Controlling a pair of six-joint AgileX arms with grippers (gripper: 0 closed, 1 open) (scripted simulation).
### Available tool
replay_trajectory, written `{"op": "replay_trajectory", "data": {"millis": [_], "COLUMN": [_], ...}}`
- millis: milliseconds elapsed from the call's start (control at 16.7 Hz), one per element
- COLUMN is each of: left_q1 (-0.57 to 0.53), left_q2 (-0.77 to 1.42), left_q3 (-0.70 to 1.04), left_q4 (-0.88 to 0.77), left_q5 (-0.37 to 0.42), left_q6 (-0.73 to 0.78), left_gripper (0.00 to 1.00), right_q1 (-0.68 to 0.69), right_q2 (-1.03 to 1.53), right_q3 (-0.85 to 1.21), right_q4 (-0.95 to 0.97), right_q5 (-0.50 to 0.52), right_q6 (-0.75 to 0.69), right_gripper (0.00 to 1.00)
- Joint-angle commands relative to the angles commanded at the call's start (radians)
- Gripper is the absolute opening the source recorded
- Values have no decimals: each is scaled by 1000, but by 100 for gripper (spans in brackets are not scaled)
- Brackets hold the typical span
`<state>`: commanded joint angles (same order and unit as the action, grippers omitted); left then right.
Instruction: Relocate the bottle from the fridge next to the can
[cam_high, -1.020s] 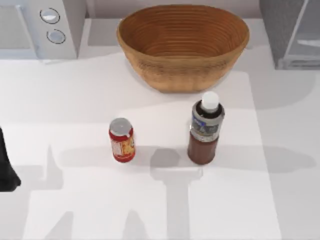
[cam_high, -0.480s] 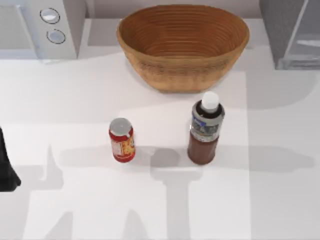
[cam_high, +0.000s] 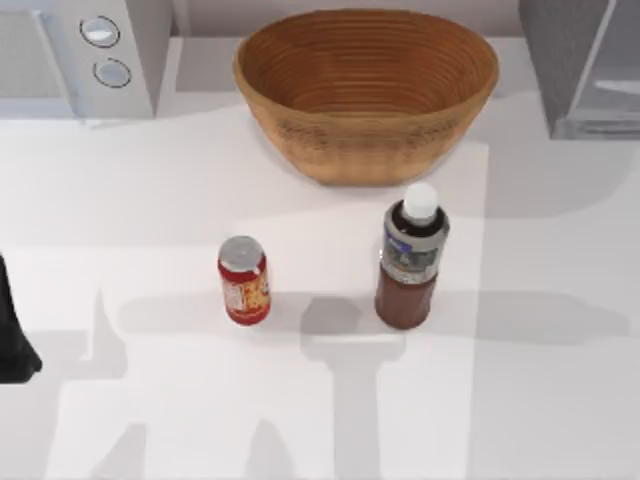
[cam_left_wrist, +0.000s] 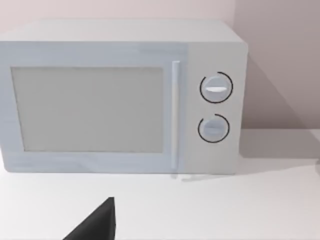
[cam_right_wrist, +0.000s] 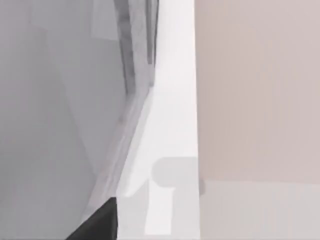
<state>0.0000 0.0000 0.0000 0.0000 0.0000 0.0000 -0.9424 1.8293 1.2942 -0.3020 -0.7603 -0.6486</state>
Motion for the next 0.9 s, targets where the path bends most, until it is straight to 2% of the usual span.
{"op": "replay_trajectory", "data": {"millis": [180,360,900], "left_q1": [0,0,0], "left_q2": [0,0,0], "left_q3": [0,0,0], "left_q4": [0,0,0], "left_q5": [0,0,0], "left_q6": [0,0,0], "left_gripper": [100,100,100], "right_q1": [33,159,792], "right_q2": [-8,-32,-167], "right_q3": [-10,-48,-250], "right_q4": [17,70,299], "right_q5": [32,133,606], "right_q6": [28,117,529], "right_gripper": [100,100,100]}}
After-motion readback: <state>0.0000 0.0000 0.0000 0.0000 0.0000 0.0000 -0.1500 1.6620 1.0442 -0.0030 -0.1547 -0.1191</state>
